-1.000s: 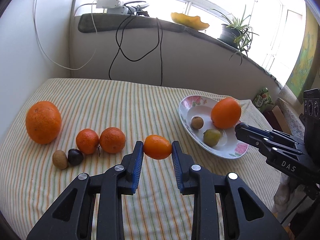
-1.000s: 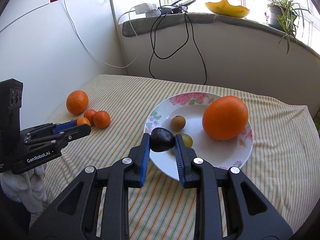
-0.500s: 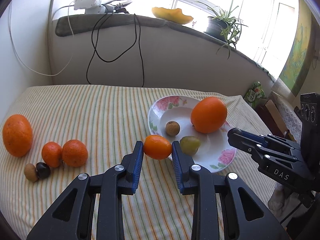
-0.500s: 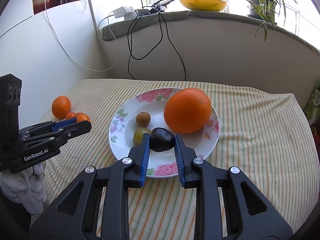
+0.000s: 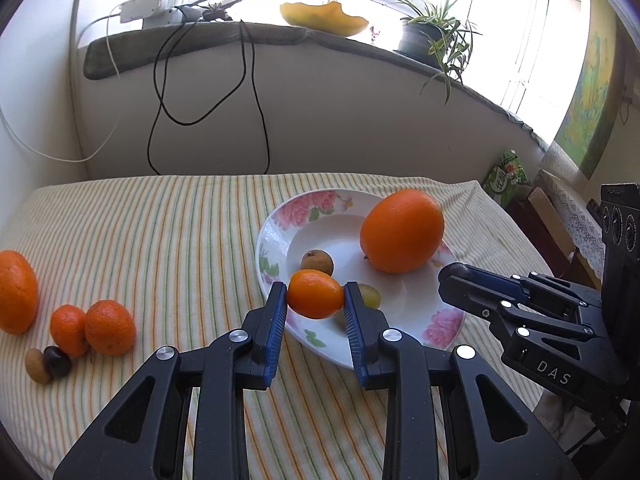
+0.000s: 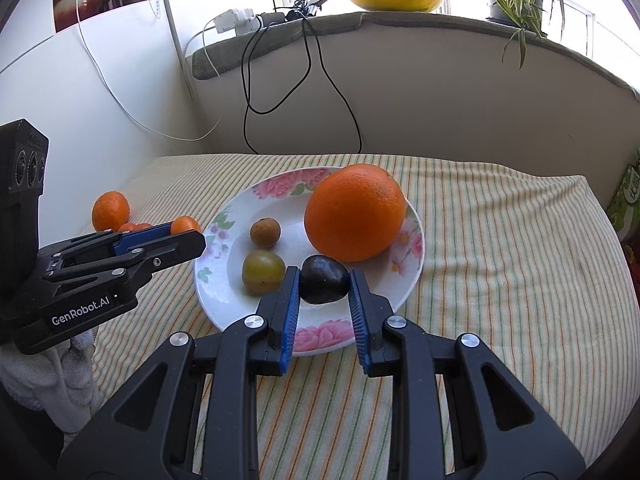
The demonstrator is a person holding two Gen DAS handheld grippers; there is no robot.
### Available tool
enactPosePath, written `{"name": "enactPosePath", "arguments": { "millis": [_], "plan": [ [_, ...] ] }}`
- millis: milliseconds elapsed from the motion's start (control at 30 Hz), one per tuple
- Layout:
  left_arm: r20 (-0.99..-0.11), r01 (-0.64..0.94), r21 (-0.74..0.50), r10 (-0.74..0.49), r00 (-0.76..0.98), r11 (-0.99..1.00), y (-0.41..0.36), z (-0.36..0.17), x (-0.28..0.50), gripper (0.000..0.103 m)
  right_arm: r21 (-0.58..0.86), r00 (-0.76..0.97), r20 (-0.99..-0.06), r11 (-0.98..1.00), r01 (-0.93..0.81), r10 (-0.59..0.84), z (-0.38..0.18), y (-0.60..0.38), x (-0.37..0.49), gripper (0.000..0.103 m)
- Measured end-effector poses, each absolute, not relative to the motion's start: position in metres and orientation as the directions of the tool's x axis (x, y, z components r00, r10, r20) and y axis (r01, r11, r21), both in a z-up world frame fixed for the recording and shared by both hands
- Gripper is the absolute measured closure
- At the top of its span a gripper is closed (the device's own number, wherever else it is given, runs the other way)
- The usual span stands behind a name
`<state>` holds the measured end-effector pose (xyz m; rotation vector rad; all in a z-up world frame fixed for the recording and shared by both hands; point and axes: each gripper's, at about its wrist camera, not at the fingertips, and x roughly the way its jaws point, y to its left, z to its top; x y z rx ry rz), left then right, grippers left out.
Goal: Organize fruits
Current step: 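Lower the tangerine onto the plate and open the left tool while the right releases the plum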
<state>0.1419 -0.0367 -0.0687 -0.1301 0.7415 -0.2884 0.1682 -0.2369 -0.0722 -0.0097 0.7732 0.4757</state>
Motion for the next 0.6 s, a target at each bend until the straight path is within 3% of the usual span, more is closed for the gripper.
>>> {"name": "enactPosePath", "arguments": {
  "millis": [400,567,600],
  "plan": [
    [-0.647,0.224,-0.202,-0.301,0.7,0.954,-0.0412,-0.0673,0.1428,0.075,0.161,0.606,-0.684,0.895,-0.417,0.406,-0.0773,-0.2361,0.1718,0.078],
    [-0.632,0.213,-0.197,-0.29,0.718,0.957,-0.0396,-0.0626,0.1407,0.043,0.146,0.613,-0.682,0.896,-0.42,0.398,-0.076,-0.2349,0.1704,0.076],
    [-0.629,0.209,-0.197,-0.286,0.723,0.958,-0.0387,-0.0613,0.1403,0.042,0.141,0.614,-0.682,0.895,-0.422,0.397,-0.0755,-0.2346,0.1696,0.068]
  ]
}}
